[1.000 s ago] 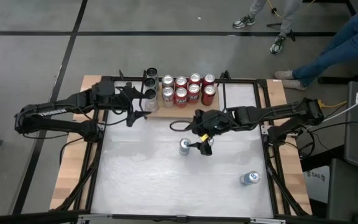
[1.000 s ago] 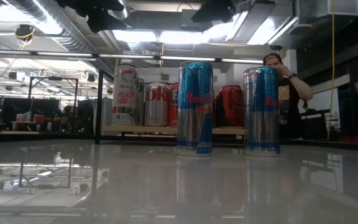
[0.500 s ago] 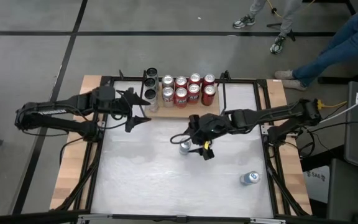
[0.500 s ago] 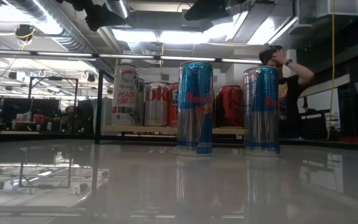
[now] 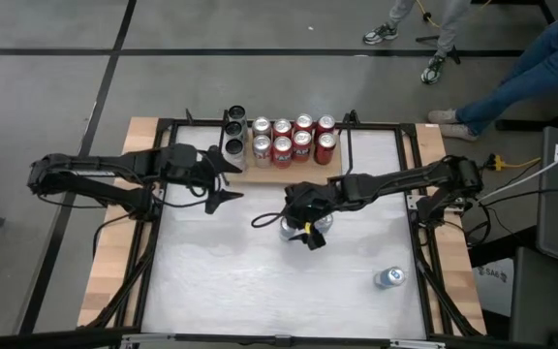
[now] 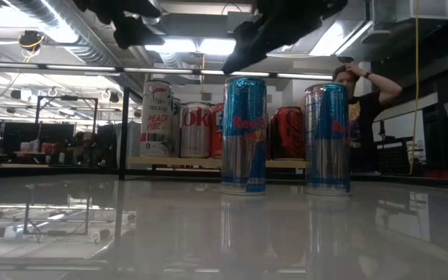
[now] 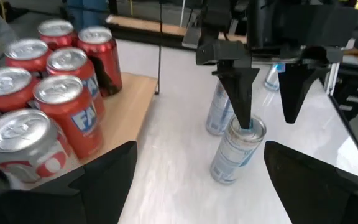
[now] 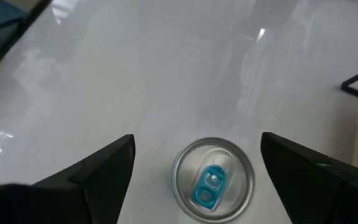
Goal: Place canned beverage on shelf
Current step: Put the white and blue soda can on the shelf aligned with other red soda can
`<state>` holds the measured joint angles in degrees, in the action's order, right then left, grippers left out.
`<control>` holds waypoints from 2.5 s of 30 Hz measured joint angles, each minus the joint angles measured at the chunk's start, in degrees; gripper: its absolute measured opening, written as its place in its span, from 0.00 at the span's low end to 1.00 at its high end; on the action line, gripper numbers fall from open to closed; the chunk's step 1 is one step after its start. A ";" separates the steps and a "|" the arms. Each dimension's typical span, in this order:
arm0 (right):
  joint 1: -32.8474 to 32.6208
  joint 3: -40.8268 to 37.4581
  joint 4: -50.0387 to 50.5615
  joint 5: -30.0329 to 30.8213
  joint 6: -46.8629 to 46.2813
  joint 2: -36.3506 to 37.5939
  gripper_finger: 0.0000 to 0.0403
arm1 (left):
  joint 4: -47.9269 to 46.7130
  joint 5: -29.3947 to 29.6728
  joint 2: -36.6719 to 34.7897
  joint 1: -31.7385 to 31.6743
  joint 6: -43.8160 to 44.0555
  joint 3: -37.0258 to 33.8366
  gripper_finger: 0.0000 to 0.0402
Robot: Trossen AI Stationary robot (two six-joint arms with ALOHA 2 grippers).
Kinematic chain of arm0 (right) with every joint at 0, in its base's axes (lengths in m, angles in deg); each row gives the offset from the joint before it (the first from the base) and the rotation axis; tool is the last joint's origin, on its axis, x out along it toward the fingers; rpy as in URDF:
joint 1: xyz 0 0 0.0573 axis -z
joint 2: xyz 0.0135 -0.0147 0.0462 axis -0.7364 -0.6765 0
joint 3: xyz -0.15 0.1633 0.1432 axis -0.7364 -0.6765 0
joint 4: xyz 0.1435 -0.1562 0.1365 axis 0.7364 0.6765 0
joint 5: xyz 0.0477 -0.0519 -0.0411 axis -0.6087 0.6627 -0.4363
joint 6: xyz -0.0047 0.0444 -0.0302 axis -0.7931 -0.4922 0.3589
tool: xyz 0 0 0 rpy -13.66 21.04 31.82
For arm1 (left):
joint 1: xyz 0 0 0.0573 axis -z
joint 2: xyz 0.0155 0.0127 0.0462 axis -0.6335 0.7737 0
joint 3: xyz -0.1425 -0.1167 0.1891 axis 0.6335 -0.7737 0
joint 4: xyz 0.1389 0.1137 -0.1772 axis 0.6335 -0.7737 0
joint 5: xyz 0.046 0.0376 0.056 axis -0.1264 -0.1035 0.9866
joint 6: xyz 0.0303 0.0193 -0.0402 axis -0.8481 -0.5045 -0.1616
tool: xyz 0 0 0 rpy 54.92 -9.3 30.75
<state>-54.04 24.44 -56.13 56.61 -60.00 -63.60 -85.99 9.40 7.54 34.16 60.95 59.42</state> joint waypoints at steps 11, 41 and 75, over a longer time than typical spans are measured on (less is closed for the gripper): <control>-0.11 -0.02 1.91 0.38 0.16 -0.53 0.84 | 1.58 0.02 7.02 0.74 0.00 0.00 0.86; -0.17 2.01 2.01 1.90 0.91 -3.71 0.84 | 2.06 0.03 9.49 2.96 -0.02 0.00 0.86; -0.11 5.29 7.03 6.31 1.23 -6.31 0.84 | 2.22 0.02 9.48 2.99 -0.02 0.00 0.86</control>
<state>-54.15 29.73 -49.10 62.92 -58.77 -69.91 -83.76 9.42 17.02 37.16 60.92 59.42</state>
